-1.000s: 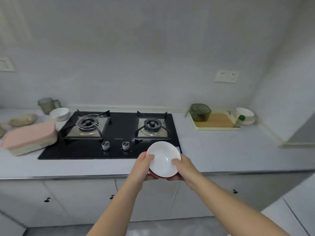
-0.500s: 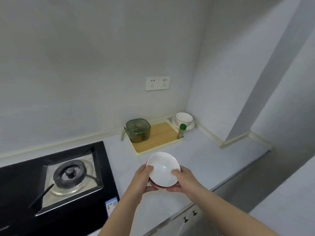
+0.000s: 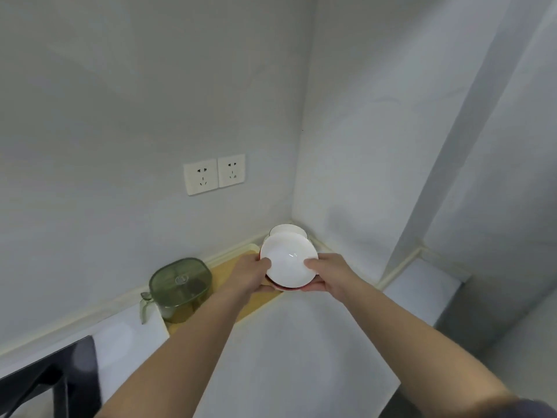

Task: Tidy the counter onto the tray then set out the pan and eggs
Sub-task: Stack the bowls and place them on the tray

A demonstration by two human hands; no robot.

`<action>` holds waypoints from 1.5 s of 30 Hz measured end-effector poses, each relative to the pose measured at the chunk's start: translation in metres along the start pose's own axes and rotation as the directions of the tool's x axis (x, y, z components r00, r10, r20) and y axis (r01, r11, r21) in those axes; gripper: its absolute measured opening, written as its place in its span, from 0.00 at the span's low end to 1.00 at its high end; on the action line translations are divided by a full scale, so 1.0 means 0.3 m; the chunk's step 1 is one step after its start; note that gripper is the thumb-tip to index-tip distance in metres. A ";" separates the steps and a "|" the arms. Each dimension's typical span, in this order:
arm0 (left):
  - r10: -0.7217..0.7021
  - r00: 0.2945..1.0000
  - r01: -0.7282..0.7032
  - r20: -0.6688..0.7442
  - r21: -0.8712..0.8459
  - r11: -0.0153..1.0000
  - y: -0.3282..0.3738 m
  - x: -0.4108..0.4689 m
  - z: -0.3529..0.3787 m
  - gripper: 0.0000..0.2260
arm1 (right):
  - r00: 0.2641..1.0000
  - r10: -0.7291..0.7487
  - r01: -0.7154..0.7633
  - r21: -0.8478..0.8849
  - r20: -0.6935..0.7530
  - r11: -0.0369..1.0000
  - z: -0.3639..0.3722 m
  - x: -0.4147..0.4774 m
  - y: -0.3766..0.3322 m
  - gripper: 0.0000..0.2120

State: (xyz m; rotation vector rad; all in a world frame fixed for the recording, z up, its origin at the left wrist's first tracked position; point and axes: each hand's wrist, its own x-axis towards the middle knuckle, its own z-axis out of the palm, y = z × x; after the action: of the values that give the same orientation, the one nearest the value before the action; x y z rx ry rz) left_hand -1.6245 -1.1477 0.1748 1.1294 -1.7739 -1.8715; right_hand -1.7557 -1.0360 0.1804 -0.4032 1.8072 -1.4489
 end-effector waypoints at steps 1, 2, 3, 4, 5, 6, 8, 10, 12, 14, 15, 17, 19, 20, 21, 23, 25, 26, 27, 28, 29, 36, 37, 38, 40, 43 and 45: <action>0.005 1.000 -0.005 -0.014 0.013 1.000 0.022 0.063 0.018 0.10 | 1.000 0.003 -0.003 0.006 -0.003 1.000 -0.016 0.068 -0.025 0.13; 0.009 0.999 -0.008 -0.035 0.030 1.000 0.040 0.116 0.029 0.10 | 1.000 0.010 -0.010 0.016 -0.011 1.000 -0.027 0.128 -0.048 0.14; 0.008 0.998 -0.005 -0.062 0.044 0.999 0.054 0.178 0.037 0.11 | 1.000 0.019 -0.019 0.023 -0.022 1.000 -0.038 0.193 -0.066 0.15; 0.003 0.996 0.002 -0.093 0.057 0.998 0.065 0.246 0.044 0.12 | 0.999 0.028 -0.027 0.021 -0.034 0.999 -0.046 0.260 -0.082 0.16; -0.007 0.992 0.015 -0.124 0.064 0.998 0.072 0.316 0.050 0.11 | 0.998 0.038 -0.037 0.005 -0.047 0.999 -0.051 0.329 -0.093 0.17; -0.019 0.989 0.030 -0.149 0.067 0.997 0.077 0.394 0.060 0.08 | 0.997 0.051 -0.052 -0.015 -0.061 0.999 -0.057 0.410 -0.105 0.17; -0.022 0.982 0.037 -0.187 0.076 0.996 0.086 0.500 0.066 0.04 | 0.994 0.065 -0.070 -0.050 -0.089 0.996 -0.059 0.526 -0.124 0.17; -0.031 0.973 0.050 -0.231 0.076 0.996 0.077 0.622 0.083 0.06 | 0.992 0.087 -0.095 -0.085 -0.094 0.992 -0.067 0.661 -0.134 0.15; -0.054 0.962 0.080 -0.269 0.088 0.993 0.061 0.712 0.093 0.06 | 0.990 0.105 -0.118 -0.136 -0.098 0.984 -0.068 0.766 -0.132 0.14; -0.076 0.950 0.112 -0.302 0.102 0.988 0.040 0.797 0.105 0.08 | 0.987 0.127 -0.144 -0.186 -0.099 0.972 -0.066 0.862 -0.120 0.13; -0.083 0.947 0.126 -0.311 0.120 0.985 0.035 0.819 0.108 0.08 | 0.986 0.131 -0.150 -0.209 -0.100 0.966 -0.066 0.892 -0.114 0.13; -0.096 0.941 0.151 -0.325 0.147 0.977 0.023 0.879 0.118 0.07 | 0.986 0.145 -0.163 -0.254 -0.087 0.954 -0.068 0.963 -0.096 0.11; -0.107 0.939 0.170 -0.327 0.172 0.970 0.012 0.930 0.124 0.05 | 0.985 0.159 -0.174 -0.298 -0.073 0.939 -0.073 1.019 -0.081 0.08; -0.110 0.938 0.179 -0.330 0.188 0.966 0.006 0.951 0.125 0.04 | 0.984 0.163 -0.176 -0.317 -0.065 0.932 -0.077 1.043 -0.075 0.06; -0.113 0.936 0.189 -0.335 0.205 0.960 -0.002 0.972 0.127 0.03 | 0.984 0.170 -0.180 -0.333 -0.061 0.925 -0.078 1.069 -0.067 0.05; -0.117 0.932 0.210 -0.342 0.250 0.945 -0.017 0.998 0.129 0.06 | 0.982 0.181 -0.191 -0.380 -0.061 0.905 -0.079 1.096 -0.055 0.05; -0.127 0.930 0.242 -0.346 0.313 0.918 -0.031 1.025 0.138 0.06 | 0.978 0.195 -0.205 -0.443 -0.068 0.873 -0.077 1.121 -0.039 0.06; -0.131 0.929 0.255 -0.345 0.345 0.903 -0.037 1.033 0.143 0.06 | 0.978 0.196 -0.205 -0.471 -0.069 0.858 -0.077 1.131 -0.030 0.06; -0.129 0.931 0.262 -0.341 0.379 0.888 -0.043 1.041 0.148 0.06 | 0.978 0.194 -0.204 -0.491 -0.072 0.847 -0.078 1.139 -0.017 0.06; -0.118 0.935 0.260 -0.335 0.418 0.870 -0.048 1.055 0.156 0.06 | 0.979 0.190 -0.202 -0.508 -0.076 0.837 -0.080 1.149 -0.010 0.07; -0.104 0.938 0.255 -0.330 0.458 0.852 -0.054 1.067 0.162 0.07 | 0.980 0.187 -0.198 -0.526 -0.075 0.827 -0.081 1.157 -0.004 0.06; -0.068 0.946 0.253 -0.317 0.592 0.765 -0.089 1.136 0.171 0.08 | 0.972 0.221 -0.219 -0.627 -0.076 0.747 -0.084 1.203 0.007 0.09; -0.067 0.946 0.255 -0.317 0.601 0.758 -0.093 1.142 0.172 0.08 | 0.971 0.225 -0.220 -0.645 -0.077 0.732 -0.082 1.207 0.007 0.09; -0.065 0.946 0.255 -0.317 0.608 0.752 -0.098 1.149 0.172 0.08 | 0.971 0.226 -0.218 -0.665 -0.075 0.714 -0.080 1.211 0.005 0.09; -0.063 0.945 0.259 -0.320 0.620 0.741 -0.109 1.164 0.169 0.07 | 0.971 0.230 -0.211 -0.705 -0.069 0.677 -0.074 1.219 0.000 0.09; -0.069 0.947 0.267 -0.314 0.647 0.714 -0.125 1.179 0.166 0.07 | 0.961 0.272 -0.216 -0.730 -0.043 0.648 -0.076 1.225 -0.007 0.09; -0.076 0.950 0.265 -0.301 0.658 0.705 -0.132 1.185 0.169 0.07 | 0.953 0.302 -0.222 -0.736 -0.026 0.639 -0.081 1.223 -0.010 0.09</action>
State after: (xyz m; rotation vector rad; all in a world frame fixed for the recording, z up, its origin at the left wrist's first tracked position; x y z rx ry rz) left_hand -1.8753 -1.3567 0.0202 1.7502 -2.3461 -1.0336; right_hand -2.0137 -1.2635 0.0502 -0.5617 2.2040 -0.4223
